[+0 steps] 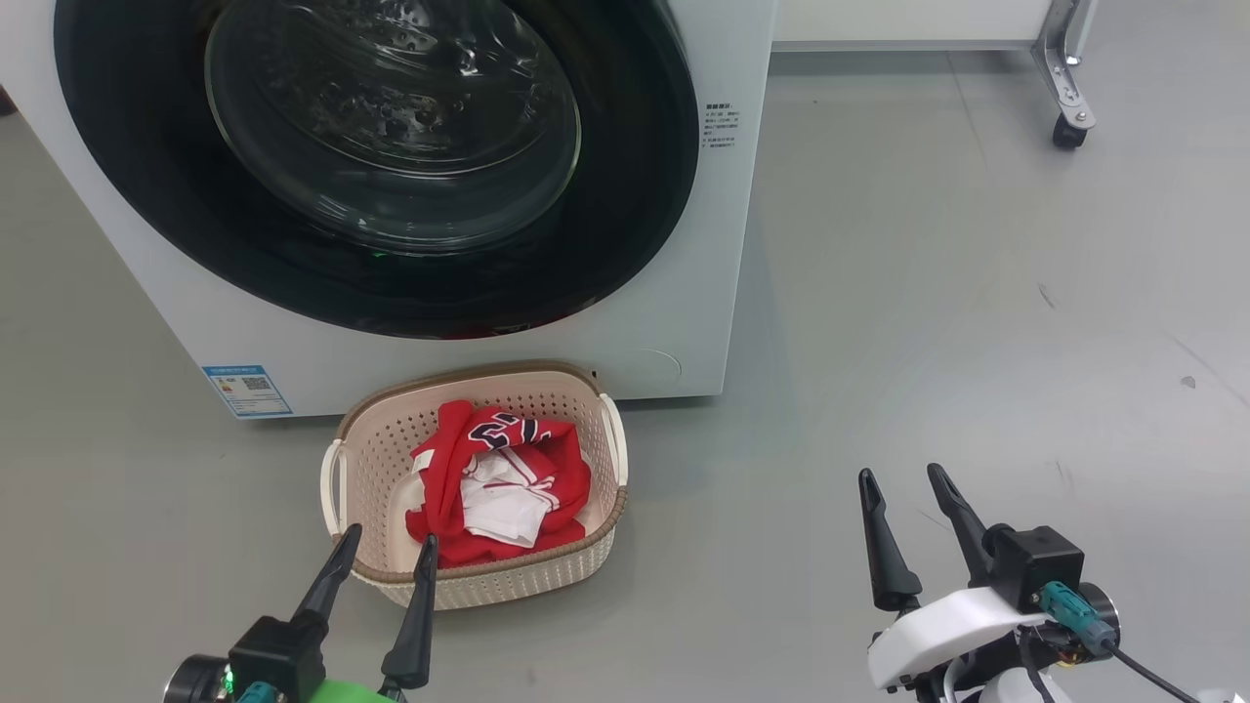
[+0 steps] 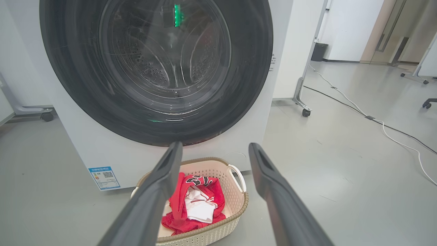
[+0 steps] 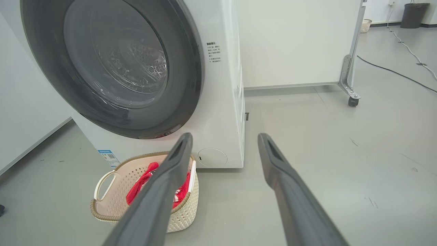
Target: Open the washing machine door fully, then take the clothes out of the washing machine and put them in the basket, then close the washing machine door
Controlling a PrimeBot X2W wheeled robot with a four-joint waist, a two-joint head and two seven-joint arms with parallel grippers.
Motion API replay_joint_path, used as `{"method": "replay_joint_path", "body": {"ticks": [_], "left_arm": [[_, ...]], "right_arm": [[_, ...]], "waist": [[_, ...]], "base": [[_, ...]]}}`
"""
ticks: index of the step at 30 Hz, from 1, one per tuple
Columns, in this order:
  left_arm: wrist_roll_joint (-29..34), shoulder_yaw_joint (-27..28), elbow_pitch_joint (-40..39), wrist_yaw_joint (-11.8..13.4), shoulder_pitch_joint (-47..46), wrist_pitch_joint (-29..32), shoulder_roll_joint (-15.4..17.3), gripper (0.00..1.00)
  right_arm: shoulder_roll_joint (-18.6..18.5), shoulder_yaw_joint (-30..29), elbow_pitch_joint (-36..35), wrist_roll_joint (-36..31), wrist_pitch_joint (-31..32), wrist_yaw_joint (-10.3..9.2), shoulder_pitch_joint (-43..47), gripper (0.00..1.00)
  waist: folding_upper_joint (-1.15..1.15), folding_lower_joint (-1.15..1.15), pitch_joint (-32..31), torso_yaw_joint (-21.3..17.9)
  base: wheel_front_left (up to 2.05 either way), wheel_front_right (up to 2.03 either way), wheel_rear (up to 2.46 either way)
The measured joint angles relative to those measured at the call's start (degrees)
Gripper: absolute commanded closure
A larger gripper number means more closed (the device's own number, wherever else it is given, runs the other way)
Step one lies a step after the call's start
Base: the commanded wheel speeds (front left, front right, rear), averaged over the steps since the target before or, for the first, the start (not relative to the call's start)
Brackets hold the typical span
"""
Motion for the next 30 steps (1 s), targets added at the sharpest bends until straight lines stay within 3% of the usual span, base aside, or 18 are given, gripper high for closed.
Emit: {"method": "replay_joint_path", "body": {"ticks": [30], "left_arm": [[0.5,0.4,-2.3,2.5,1.3,0.8,0.0,0.0]], "right_arm": [[0.1,0.1,-4.9,-1.8,0.0,-2.01,4.5,0.0]], "waist": [[0.0,0.0,-0.5,-0.7]], "base": [[0.0,0.0,0.0]]}}
